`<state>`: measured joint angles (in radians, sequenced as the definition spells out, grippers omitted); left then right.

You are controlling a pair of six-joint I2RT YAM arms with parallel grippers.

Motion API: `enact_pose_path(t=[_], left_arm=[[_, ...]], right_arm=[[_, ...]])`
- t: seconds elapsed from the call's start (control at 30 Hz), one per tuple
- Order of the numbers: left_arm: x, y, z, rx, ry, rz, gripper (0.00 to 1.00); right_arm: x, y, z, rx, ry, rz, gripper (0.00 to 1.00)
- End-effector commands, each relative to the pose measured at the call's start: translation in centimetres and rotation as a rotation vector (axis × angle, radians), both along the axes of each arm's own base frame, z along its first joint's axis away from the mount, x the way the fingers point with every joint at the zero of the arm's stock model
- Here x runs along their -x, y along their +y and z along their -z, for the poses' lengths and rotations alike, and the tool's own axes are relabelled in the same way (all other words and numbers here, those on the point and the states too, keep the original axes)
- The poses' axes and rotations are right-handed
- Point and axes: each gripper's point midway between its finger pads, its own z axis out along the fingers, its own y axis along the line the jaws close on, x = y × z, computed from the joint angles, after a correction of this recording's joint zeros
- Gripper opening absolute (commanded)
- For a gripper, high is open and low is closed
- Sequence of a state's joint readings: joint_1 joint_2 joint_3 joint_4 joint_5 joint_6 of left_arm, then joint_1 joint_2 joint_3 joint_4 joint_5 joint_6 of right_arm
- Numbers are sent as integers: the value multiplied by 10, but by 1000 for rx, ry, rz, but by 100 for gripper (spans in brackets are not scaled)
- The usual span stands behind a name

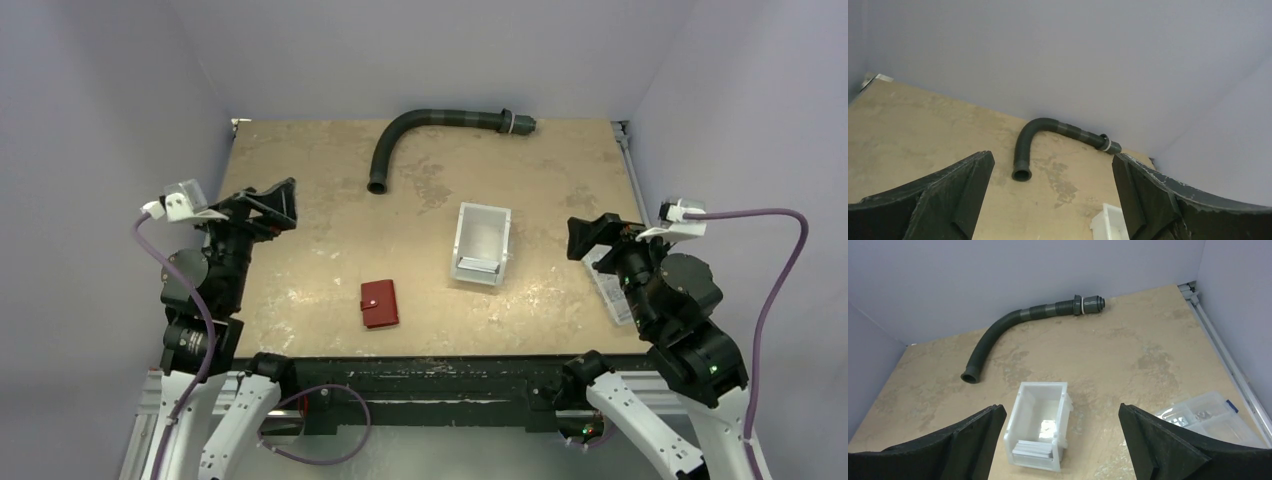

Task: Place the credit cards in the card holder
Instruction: Pick up the card holder from the center of the board.

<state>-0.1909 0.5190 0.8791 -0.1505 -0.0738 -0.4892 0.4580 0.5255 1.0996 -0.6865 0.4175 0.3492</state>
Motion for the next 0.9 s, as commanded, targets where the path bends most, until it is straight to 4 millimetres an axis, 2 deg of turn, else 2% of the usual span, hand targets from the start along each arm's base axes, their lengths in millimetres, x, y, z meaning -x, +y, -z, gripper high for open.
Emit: enact_pose_path(t=[0.0, 0.07, 0.13, 0.27, 0.33, 0.4, 0.47, 0.53, 0.6, 0.73, 0.8, 0.87], left_arm=[[3, 49, 29, 215, 189, -283, 100], [10, 52, 41, 193, 284, -309, 100], [12, 53, 41, 163, 294, -312, 100], [11, 28, 39, 67, 259, -153, 100], [6, 17, 54, 48, 316, -104, 100], [-3, 12, 84, 41, 445, -93, 100], [-15, -2, 128, 13, 628, -43, 100], [-18, -15, 169, 6, 791, 8, 100], [-14, -26, 209, 35, 912, 51, 100], [2, -38, 277, 127, 1028, 77, 100], [8, -42, 295, 143, 1047, 80, 99], [10, -52, 298, 163, 1031, 124, 96]], right_arm=[[-4, -4, -5, -18, -17, 35, 99], [-6, 6, -3, -9, -6, -13, 99], [-7, 16, 2, -9, 7, -68, 99], [-11, 28, 28, -79, 51, -86, 99], [-11, 36, 39, -83, 76, -124, 99], [-9, 46, 43, -85, 88, -183, 99], [-5, 58, 44, -95, 88, -252, 99], [-1, 72, 44, -110, 79, -333, 99], [0, 85, 48, -104, 87, -406, 99], [-1, 131, 71, -152, 175, -624, 99], [-1, 150, 85, -202, 236, -704, 99], [1, 164, 97, -242, 268, -745, 99]])
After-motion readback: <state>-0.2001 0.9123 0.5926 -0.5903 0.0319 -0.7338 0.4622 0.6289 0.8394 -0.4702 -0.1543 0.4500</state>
